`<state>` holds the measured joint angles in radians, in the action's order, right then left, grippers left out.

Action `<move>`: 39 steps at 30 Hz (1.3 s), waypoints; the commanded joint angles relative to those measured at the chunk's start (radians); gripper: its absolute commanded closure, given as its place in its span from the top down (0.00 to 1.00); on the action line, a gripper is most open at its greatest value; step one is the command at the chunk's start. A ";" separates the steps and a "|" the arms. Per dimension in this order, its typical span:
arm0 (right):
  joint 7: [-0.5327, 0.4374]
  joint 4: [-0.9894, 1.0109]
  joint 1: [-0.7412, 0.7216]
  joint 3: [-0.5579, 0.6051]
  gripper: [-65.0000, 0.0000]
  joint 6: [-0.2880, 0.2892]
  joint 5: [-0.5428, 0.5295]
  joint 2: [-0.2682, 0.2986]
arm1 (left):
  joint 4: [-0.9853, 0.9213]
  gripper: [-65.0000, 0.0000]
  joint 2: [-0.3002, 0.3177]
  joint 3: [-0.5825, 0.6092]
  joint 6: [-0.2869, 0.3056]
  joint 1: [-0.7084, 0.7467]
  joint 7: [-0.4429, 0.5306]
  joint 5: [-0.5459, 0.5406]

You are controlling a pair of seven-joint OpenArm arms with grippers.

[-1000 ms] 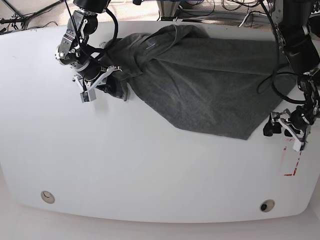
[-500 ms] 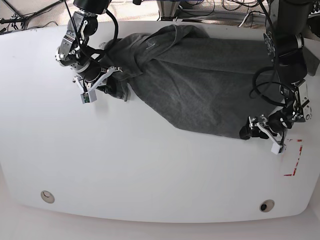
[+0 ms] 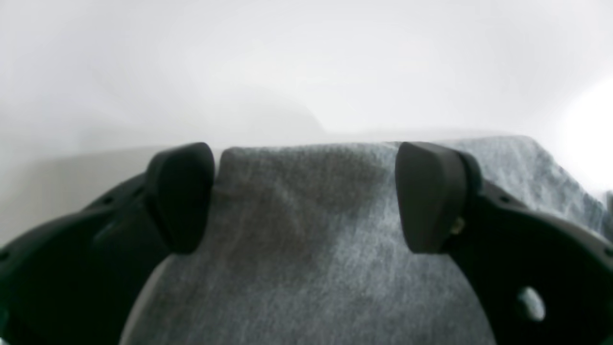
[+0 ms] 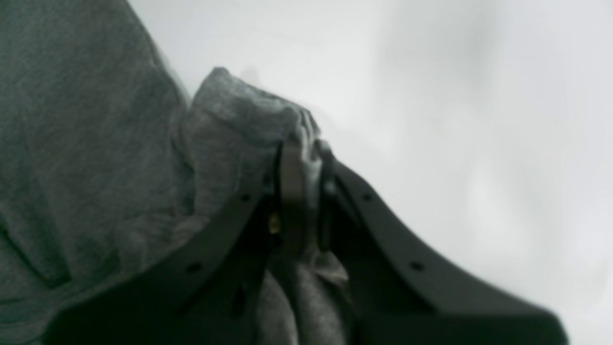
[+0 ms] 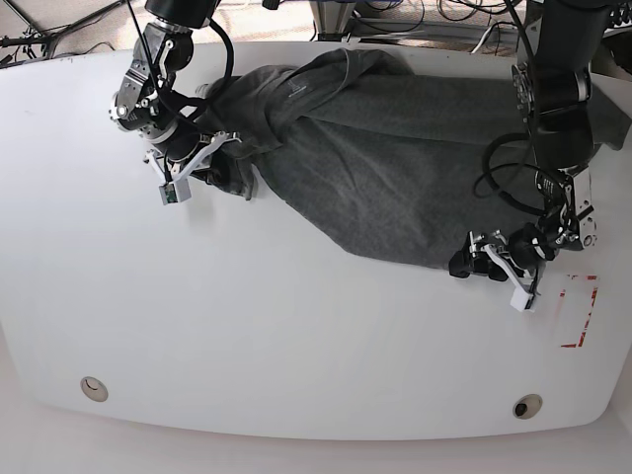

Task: Fold the T-shirt properly
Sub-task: 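Pull the grasped corner toward the right gripper with the left gripper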

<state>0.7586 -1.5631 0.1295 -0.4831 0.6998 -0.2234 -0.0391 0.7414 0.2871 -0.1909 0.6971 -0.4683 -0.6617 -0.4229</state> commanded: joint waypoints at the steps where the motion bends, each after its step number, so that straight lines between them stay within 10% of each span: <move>1: 0.026 -0.006 -0.009 -0.001 0.00 -0.002 0.026 0.003 | 0.008 0.79 0.005 0.003 0.001 -0.017 -0.042 0.008; 7: 0.028 -0.006 -0.011 -0.001 0.00 -0.002 0.026 0.003 | 0.010 0.64 0.007 0.005 0.001 -0.016 -0.077 0.008; 25: 0.032 -0.049 -0.011 -0.001 0.00 -0.002 0.026 -0.002 | 0.010 0.76 0.034 0.130 0.001 0.018 -0.109 0.005; 34: 0.034 -0.070 -0.015 -0.001 0.00 -0.002 0.026 -0.002 | 0.010 0.09 0.030 0.182 0.001 0.019 -0.108 0.011; 39: 0.034 -0.070 -0.020 -0.001 0.00 -0.002 0.026 -0.002 | 0.013 0.00 0.030 0.182 0.001 0.019 -0.108 0.011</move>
<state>0.8085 -1.6115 0.1219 -0.4831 0.6991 -0.1856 -0.0448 0.7555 0.3107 -0.0162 0.7078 -0.4469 -0.6998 -0.4690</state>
